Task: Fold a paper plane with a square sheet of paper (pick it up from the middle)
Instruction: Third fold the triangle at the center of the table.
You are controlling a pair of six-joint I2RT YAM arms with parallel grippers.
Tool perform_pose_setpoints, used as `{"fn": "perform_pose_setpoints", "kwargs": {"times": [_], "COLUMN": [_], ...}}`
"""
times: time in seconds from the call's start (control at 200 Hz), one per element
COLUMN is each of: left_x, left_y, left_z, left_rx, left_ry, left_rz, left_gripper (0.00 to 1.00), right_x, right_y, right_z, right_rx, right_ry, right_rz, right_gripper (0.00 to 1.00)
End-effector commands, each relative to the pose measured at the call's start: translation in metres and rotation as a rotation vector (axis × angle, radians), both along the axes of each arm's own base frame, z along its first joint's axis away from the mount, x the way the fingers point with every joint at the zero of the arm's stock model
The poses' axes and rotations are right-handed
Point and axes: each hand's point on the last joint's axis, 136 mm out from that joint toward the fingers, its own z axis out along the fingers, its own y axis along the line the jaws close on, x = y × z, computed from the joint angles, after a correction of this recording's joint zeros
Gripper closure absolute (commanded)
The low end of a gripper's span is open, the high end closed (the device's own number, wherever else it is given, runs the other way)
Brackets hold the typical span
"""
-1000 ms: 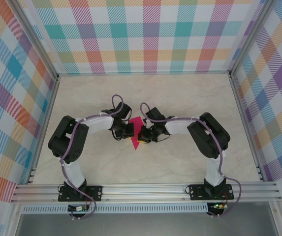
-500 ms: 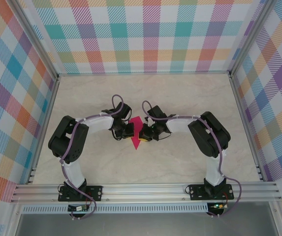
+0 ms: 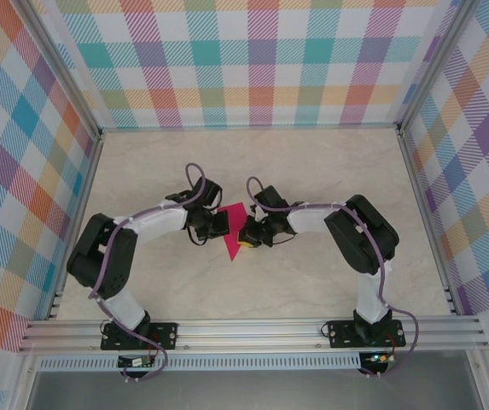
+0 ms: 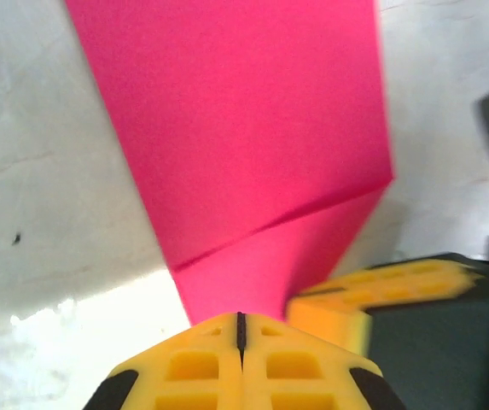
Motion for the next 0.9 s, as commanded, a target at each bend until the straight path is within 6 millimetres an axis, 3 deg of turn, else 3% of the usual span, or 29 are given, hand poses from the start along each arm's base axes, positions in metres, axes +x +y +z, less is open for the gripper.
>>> {"fn": "perform_pose_setpoints", "kwargs": {"times": [0.0, 0.13, 0.265, 0.48, 0.695, 0.895], "left_x": [-0.015, -0.031, -0.044, -0.046, -0.054, -0.082], "left_y": [-0.002, -0.012, -0.013, -0.025, -0.023, -0.008], "left_z": [0.005, 0.003, -0.012, -0.019, -0.030, -0.056], "left_rx": [-0.101, -0.221, -0.239, -0.290, -0.255, -0.191], "left_ry": [0.020, 0.049, 0.093, 0.125, 0.159, 0.231], "left_rz": [0.073, 0.096, 0.103, 0.088, 0.072, 0.070], "left_gripper": [1.00, 1.00, 1.00, 1.00, 1.00, 1.00], "right_x": [-0.020, -0.016, -0.015, -0.016, -0.016, -0.011], "right_y": [-0.008, -0.004, 0.001, 0.001, 0.001, 0.005], "right_z": [-0.020, -0.016, -0.013, -0.014, -0.015, -0.005], "right_rx": [-0.061, -0.041, -0.027, -0.026, -0.029, -0.010], "right_ry": [0.113, 0.119, 0.118, 0.122, 0.119, 0.063], "right_rz": [-0.070, -0.092, -0.074, -0.065, -0.062, -0.025], "right_gripper": [1.00, 1.00, 1.00, 1.00, 1.00, 1.00]}}
